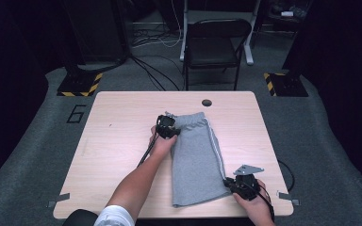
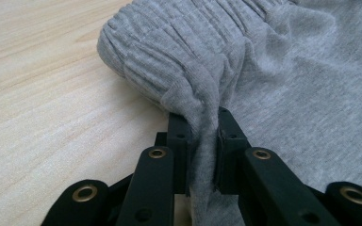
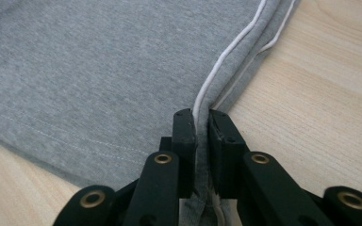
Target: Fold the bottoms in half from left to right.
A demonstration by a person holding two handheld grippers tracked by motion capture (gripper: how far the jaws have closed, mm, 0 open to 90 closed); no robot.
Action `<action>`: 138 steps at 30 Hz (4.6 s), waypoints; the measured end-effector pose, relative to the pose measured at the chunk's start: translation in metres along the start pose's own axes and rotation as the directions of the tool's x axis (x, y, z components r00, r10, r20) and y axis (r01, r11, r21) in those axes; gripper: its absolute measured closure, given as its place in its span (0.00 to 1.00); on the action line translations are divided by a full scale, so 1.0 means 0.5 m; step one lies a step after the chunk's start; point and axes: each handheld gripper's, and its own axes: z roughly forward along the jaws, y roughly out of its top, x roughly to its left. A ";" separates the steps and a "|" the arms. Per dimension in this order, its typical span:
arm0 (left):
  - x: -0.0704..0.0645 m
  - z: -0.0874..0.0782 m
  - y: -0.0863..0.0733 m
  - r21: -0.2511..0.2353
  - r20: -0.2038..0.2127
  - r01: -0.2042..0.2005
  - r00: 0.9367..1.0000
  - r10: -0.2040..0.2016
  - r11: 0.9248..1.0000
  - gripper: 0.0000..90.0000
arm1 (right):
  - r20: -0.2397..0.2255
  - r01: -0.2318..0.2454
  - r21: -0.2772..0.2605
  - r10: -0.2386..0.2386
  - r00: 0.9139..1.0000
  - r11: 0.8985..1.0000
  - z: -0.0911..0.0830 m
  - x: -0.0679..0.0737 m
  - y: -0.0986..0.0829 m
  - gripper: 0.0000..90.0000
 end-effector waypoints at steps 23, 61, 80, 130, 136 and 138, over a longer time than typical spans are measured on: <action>0.015 -0.043 0.019 -0.021 -0.003 -0.026 1.000 0.025 0.999 0.93 | -0.024 0.075 0.017 -0.075 0.997 0.997 -0.001 0.034 0.016 0.94; 0.103 -0.094 -0.033 0.033 -0.067 0.011 0.998 -0.008 0.999 0.92 | -0.220 0.232 -0.010 -0.229 0.948 0.973 0.046 0.165 0.069 0.94; 0.106 -0.083 -0.042 0.041 -0.062 0.031 0.998 -0.029 0.999 0.89 | -0.219 0.253 0.012 -0.245 0.945 0.967 0.054 0.162 0.062 0.94; 0.102 -0.250 -0.125 -0.079 0.040 0.081 0.996 -0.078 0.994 0.57 | -0.106 0.241 -0.043 -0.244 0.964 0.970 0.081 0.095 0.143 0.62; 0.092 -0.263 -0.151 -0.085 0.053 0.086 0.995 -0.082 0.993 0.57 | -0.097 0.238 -0.027 -0.240 0.966 0.971 0.104 0.084 0.152 0.59; 0.088 -0.264 -0.155 -0.087 0.047 0.069 0.997 -0.065 0.994 0.57 | -0.100 0.238 -0.021 -0.239 0.966 0.971 0.112 0.079 0.159 0.59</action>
